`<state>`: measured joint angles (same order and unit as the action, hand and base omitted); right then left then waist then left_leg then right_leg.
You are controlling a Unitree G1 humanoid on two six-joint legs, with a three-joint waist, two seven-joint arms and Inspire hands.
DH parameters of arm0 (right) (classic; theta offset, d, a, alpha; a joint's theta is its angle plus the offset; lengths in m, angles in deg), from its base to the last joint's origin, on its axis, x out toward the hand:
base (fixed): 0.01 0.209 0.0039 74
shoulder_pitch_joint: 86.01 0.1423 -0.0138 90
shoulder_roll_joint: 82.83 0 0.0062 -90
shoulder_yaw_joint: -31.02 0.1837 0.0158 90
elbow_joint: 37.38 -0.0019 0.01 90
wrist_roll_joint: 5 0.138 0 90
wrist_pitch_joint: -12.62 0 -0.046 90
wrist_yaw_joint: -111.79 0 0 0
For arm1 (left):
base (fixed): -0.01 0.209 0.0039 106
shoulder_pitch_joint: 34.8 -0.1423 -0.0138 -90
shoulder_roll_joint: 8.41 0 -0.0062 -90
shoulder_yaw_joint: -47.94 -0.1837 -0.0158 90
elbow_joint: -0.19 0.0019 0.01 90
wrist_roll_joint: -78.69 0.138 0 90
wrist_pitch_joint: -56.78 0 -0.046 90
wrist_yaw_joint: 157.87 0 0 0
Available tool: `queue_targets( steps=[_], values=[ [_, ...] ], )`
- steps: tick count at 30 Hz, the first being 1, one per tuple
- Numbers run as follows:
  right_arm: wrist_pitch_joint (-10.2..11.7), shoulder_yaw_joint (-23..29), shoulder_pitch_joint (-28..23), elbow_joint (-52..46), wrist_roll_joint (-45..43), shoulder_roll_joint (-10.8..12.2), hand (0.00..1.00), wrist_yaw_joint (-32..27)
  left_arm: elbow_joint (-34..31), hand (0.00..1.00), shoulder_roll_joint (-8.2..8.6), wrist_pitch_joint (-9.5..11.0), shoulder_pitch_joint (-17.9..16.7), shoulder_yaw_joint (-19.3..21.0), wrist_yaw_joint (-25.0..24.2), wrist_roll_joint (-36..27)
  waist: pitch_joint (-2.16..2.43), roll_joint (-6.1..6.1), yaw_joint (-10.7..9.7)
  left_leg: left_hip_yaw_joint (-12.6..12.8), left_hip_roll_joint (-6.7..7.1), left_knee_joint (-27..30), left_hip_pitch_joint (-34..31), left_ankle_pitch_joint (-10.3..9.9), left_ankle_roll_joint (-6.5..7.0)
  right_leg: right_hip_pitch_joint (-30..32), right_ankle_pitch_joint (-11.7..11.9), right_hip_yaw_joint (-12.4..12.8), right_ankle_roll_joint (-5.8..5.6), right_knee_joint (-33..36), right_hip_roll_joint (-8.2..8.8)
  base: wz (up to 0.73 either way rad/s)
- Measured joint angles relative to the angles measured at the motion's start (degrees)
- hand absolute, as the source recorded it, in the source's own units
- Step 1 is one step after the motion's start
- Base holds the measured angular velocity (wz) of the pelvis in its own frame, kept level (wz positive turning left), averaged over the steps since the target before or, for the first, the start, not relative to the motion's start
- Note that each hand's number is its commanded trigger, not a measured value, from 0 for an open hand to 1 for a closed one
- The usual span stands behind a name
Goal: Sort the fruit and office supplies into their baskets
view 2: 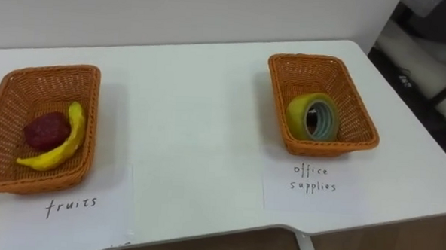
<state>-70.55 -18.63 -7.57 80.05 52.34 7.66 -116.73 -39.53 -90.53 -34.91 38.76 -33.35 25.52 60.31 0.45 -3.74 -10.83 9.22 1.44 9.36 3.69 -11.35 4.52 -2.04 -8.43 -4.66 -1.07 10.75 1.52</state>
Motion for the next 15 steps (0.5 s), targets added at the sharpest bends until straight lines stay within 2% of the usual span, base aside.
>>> queue_targets(
  steps=[4, 10, 12, 15],
  values=[
    [0.57, 0.04, -2.21, 6.41, 3.53, 1.8, 0.0, -0.81, 0.13, 0.0, 0.0, 0.01, 0.67, -0.01, -0.07, -0.01, 0.0, 0.2, -0.54, 0.05, 0.02, -0.49, 0.11, 0.08, -0.07, 0.08, -0.18, 0.05, 0.07, 0.69, 0.01, 0.0],
    [0.87, -0.4, -6.23, 14.32, 3.66, 4.83, 0.0, 0.99, 0.1, 0.0, 0.01, 0.02, 0.73, -0.03, -0.33, -0.03, -0.16, 0.69, -1.42, 0.28, -0.05, -0.66, 0.02, 0.0, -0.15, 0.61, -0.36, 0.24, 0.12, 1.07, -0.04, -0.02],
    [0.97, -0.76, -6.65, 18.47, 5.65, 6.37, 0.0, 2.61, 0.48, 0.0, 0.19, 0.0, 0.72, -0.03, -0.35, 0.38, -0.08, 0.8, -1.37, 0.35, -0.06, -0.67, 0.02, -0.04, -0.21, 0.87, -0.38, 1.39, 0.15, 1.15, -0.22, -0.05],
    [1.06, -2.25, -6.62, 22.93, 8.54, 7.43, 0.0, 5.08, 1.62, 0.0, 0.35, -0.01, 0.99, -0.96, -0.53, 0.45, 0.2, 1.41, -1.31, 0.35, -0.03, -0.67, 0.08, -0.03, -0.19, 0.66, -0.38, 1.45, 0.15, 1.37, -0.19, 0.0]
  ],
)
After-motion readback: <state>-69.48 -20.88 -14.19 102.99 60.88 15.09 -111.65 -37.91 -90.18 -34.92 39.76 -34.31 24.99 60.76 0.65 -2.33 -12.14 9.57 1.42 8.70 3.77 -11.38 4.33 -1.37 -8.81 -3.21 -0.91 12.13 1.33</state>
